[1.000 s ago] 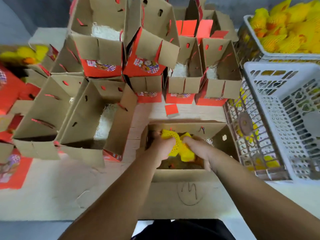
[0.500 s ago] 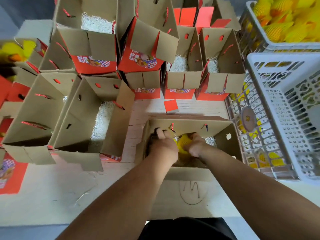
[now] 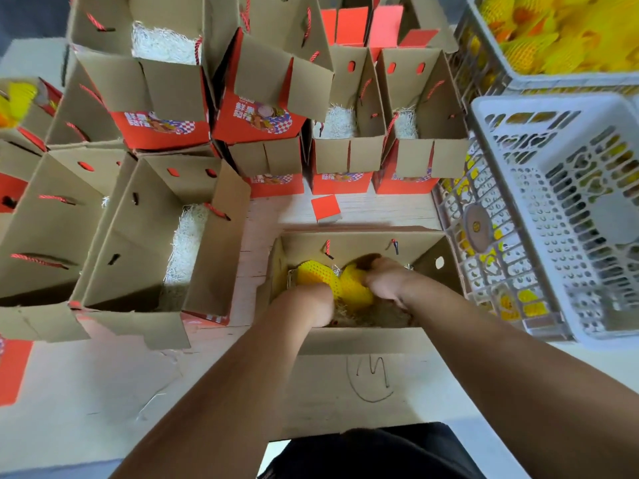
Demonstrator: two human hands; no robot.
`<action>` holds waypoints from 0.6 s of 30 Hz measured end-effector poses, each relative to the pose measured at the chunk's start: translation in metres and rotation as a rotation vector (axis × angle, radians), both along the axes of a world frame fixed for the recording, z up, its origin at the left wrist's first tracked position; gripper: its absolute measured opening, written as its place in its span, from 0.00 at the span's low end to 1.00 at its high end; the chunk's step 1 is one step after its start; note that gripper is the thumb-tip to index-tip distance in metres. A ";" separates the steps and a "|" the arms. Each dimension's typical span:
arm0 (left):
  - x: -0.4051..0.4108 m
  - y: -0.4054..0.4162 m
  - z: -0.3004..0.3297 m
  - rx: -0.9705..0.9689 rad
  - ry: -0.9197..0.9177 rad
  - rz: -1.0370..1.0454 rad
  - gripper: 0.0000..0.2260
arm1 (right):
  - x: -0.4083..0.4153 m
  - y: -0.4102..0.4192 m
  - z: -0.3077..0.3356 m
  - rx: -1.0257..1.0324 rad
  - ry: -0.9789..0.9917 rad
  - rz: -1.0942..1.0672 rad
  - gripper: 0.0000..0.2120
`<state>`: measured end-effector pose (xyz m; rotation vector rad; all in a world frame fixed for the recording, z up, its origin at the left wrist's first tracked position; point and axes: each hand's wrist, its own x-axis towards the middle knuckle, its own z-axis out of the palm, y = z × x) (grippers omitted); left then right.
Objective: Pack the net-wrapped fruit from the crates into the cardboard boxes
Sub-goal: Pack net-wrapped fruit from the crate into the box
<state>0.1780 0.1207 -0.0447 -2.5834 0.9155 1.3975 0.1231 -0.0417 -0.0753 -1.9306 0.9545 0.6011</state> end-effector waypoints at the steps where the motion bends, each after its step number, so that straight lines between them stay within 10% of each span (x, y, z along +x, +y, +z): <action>1: 0.002 0.000 0.006 -0.035 -0.030 0.018 0.11 | -0.003 -0.005 0.012 -0.051 -0.013 0.072 0.13; 4: 0.000 -0.002 0.025 -0.100 -0.066 0.062 0.13 | -0.027 -0.022 0.050 -0.006 -0.208 0.017 0.13; 9: -0.054 -0.073 0.062 -0.667 -0.015 0.264 0.11 | -0.078 -0.064 0.104 0.717 -0.753 -0.730 0.12; 14: -0.095 -0.195 0.073 -1.042 -0.040 0.316 0.09 | -0.103 -0.146 0.104 0.417 -0.968 -0.921 0.11; 18: -0.099 -0.290 0.074 -0.945 -0.315 0.170 0.09 | -0.113 -0.214 0.083 0.081 -0.828 -0.820 0.17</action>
